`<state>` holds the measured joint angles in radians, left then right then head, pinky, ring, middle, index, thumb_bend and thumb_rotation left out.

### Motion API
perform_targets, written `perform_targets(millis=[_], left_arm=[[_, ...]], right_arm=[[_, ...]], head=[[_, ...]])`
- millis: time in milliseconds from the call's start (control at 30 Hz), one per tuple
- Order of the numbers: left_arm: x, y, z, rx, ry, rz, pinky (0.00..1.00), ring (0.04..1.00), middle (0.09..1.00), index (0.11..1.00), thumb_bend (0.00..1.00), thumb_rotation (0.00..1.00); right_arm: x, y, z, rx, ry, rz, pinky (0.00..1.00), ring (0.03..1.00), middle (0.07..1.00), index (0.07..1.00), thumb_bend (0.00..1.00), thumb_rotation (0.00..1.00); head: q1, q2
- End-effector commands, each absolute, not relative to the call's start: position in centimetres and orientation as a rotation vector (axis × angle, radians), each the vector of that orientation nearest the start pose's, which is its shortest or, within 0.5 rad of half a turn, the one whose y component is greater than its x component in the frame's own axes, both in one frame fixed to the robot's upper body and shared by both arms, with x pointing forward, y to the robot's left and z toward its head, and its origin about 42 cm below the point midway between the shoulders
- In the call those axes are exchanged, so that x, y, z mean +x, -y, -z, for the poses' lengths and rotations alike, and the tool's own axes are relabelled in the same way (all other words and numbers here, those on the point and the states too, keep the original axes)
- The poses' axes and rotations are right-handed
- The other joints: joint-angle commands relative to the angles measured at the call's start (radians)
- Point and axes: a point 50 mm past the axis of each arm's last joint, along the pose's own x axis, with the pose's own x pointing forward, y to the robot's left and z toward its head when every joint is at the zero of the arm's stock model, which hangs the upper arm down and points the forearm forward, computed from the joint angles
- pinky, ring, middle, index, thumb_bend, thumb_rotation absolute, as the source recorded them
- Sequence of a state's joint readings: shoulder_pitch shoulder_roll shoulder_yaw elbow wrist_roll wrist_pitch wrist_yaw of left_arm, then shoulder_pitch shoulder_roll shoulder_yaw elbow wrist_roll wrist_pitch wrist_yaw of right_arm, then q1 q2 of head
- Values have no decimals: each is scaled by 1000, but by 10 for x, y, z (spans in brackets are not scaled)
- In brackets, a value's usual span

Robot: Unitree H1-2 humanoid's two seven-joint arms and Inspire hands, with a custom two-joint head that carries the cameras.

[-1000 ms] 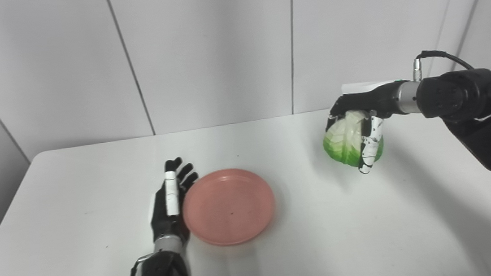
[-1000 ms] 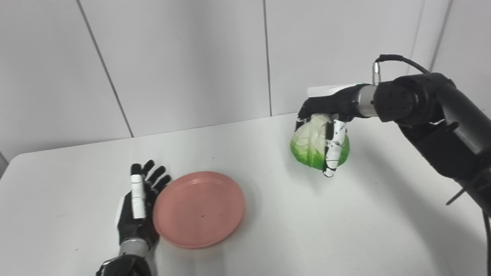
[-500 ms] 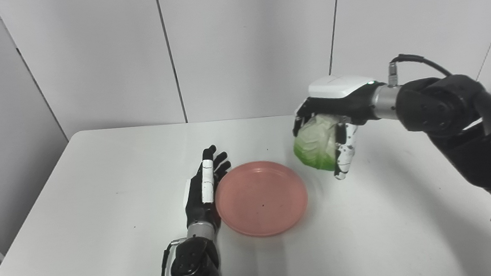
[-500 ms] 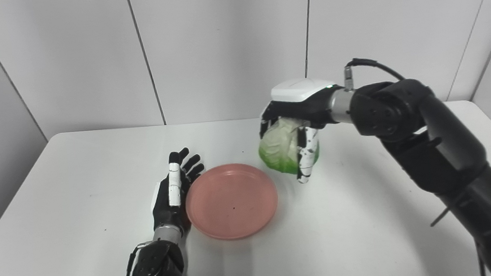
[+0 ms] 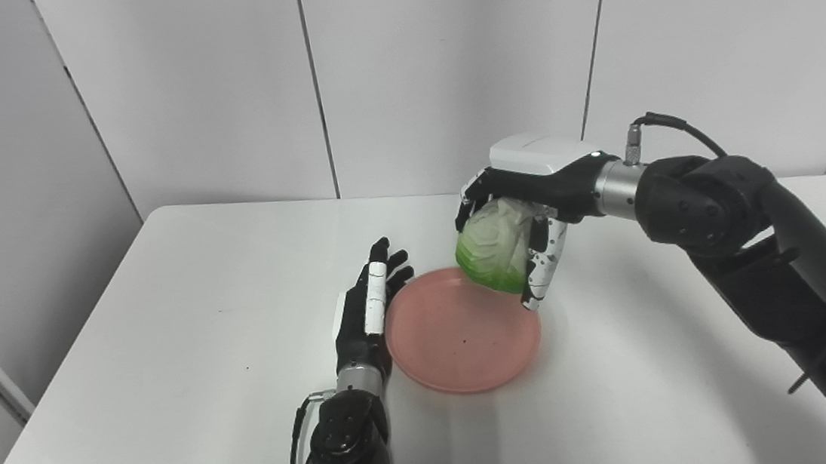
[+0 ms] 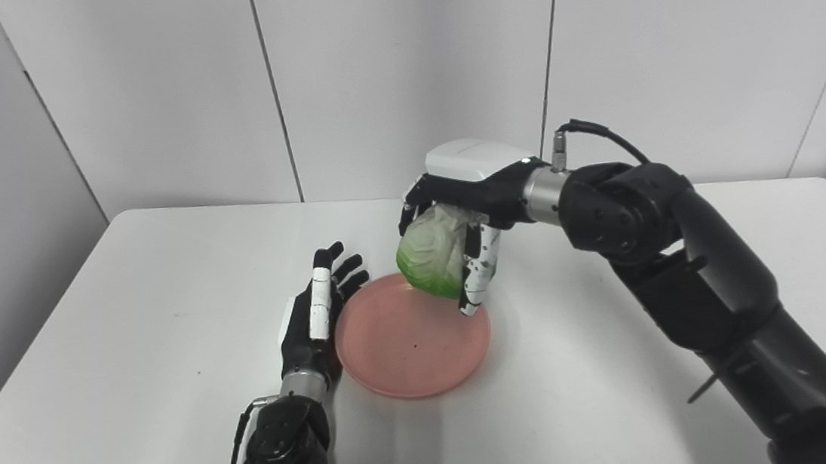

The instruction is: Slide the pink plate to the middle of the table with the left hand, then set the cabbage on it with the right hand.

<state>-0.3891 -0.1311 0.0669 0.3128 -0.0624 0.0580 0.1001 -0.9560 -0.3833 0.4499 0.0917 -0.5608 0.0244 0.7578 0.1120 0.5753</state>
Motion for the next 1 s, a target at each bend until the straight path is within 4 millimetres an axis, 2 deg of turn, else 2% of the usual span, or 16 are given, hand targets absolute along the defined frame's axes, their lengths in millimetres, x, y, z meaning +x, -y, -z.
perform_targets(millis=[0,100,167,233,433,600,967], left_arm=[[408,-136,-146,-187,11,-7,903,834,855,896,891,961],[408,-135,-147,-182,12,-11,890,824,851,891,896,962],[408,-134,-148,-179,13,-11,869,819,851,892,890,968],[408,-133,-148,-177,14,-9,863,821,852,893,888,970],[407,-130,-148,-181,9,-4,892,833,857,900,882,967],[406,-126,-147,-184,1,-5,873,833,859,898,876,970],[404,-122,-146,-183,-5,-9,861,836,863,896,863,981]], right_arm=[[459,120,-387,-1407,553,-791,276,358,459,497,528,0],[461,116,-376,-1386,577,-792,296,386,481,486,529,0],[462,114,-367,-1380,607,-797,238,310,421,501,525,0],[463,112,-359,-1392,641,-798,233,299,405,503,524,0],[461,108,-341,-1410,652,-786,349,421,452,499,529,0],[464,107,-328,-1390,671,-777,442,500,502,477,527,0],[464,101,-297,-1484,690,-703,382,451,494,480,527,0]], head=[[7,-2],[7,-2],[13,-1],[14,0],[19,3],[30,5],[47,12]])
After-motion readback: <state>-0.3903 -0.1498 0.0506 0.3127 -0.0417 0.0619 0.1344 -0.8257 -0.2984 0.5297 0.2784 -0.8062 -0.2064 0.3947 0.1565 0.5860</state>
